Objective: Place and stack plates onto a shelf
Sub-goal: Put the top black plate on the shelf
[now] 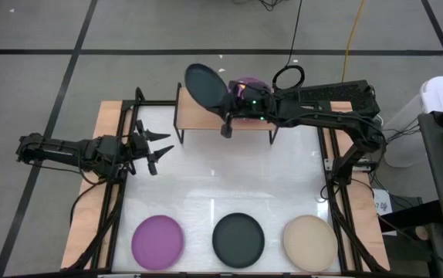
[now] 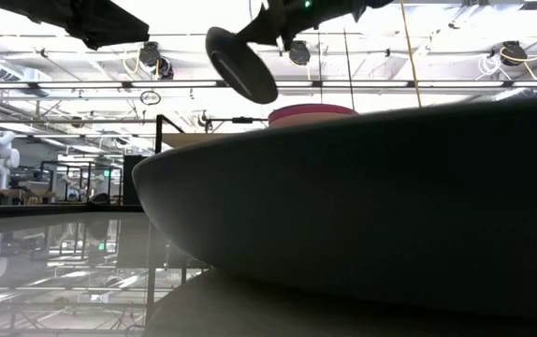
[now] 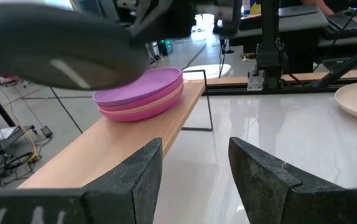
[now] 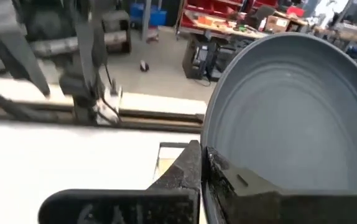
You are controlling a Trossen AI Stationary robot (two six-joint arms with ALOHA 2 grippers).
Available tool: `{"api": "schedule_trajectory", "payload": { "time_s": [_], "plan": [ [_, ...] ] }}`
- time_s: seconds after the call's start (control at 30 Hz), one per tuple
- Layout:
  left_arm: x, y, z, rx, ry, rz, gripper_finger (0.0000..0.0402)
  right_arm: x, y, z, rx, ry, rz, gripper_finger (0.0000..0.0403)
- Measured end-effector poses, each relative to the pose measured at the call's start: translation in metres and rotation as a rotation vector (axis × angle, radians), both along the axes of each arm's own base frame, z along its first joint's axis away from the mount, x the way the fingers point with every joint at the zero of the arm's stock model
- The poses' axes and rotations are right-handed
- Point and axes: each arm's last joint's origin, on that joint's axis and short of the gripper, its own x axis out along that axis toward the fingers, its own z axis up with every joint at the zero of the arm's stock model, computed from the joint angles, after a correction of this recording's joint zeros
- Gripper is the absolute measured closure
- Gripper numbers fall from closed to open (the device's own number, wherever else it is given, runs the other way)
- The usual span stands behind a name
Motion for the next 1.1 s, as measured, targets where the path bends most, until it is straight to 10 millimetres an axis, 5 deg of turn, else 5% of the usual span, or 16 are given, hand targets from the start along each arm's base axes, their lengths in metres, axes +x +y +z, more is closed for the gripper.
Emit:
{"api": "schedule_trajectory", "payload": {
  "time_s": [0.47, 1.1],
  "plan": [
    [0.0, 0.0, 0.0, 0.001, 0.002, 0.0, 0.0211, 0.036, -0.005, -0.062, -0.124, 0.175, -0.079, 0.0403],
    [0.0, 0.0, 0.0, 0.02, 0.009, -0.003, 0.0211, 0.045, 0.005, -0.072, -0.189, 0.122, -0.049, 0.0403]
  ]
}}
